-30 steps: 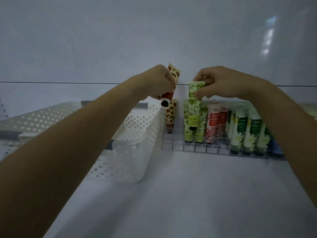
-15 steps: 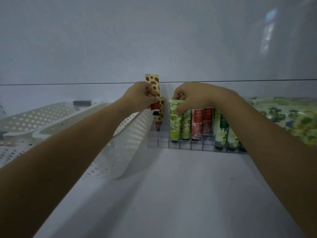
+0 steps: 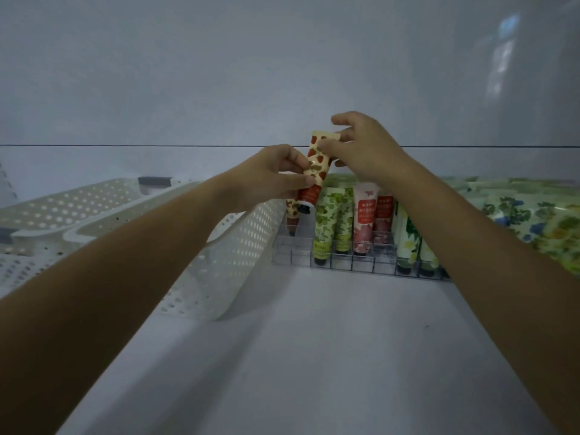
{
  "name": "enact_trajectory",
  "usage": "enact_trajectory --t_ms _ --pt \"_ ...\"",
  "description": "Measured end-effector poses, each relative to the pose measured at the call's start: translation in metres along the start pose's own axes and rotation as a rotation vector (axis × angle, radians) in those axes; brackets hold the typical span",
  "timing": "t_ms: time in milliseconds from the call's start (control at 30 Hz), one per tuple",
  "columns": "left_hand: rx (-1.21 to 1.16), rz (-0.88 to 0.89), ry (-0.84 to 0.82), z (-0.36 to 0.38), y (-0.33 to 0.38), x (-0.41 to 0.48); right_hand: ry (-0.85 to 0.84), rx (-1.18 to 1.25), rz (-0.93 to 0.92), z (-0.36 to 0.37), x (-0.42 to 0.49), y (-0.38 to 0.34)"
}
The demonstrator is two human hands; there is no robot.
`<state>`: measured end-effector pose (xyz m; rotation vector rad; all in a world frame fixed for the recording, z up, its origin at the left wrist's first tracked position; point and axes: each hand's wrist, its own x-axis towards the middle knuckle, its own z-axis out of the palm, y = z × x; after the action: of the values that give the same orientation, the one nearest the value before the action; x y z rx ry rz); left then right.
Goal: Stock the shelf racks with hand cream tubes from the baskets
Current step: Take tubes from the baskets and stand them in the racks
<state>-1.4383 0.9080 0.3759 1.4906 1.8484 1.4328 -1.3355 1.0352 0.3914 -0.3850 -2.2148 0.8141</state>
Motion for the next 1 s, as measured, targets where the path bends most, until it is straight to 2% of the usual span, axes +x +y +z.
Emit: enact_trajectory --t_ms 133,267,400,567,633,733,867,1000 --pt "0.107 0.0 0.039 -0.002 -0.003 0.002 0.086 0.051 -0.038 0.005 0.003 0.003" --pt "0.559 -0.039 0.203 -0.008 -0.01 0.007 0.172 -0.013 -0.118 0.007 0.002 0.003" --pt "0.848 -0.155 0.101 -0.012 -0.014 0.007 0.163 -0.014 -0.152 0.011 -0.001 0.001" --pt "0.886 -0.216 0.034 -0.011 -0.016 0.01 0.154 -0.08 -0.18 0.021 0.009 -0.002" --pt "0.902 -0.224 0.032 -0.011 -0.016 0.011 0.114 -0.144 -0.192 0.026 0.016 -0.006" --pt "0.919 -0.228 0.005 -0.012 -0.016 0.011 -0.034 -0.312 -0.178 0.028 0.028 -0.009" --pt "0.961 -0.22 -0.009 -0.014 -0.016 0.011 -0.185 -0.522 -0.112 0.026 0.042 -0.005" --pt "1.02 -0.191 0.001 -0.014 -0.017 0.015 -0.284 -0.627 -0.033 0.028 0.047 -0.003"
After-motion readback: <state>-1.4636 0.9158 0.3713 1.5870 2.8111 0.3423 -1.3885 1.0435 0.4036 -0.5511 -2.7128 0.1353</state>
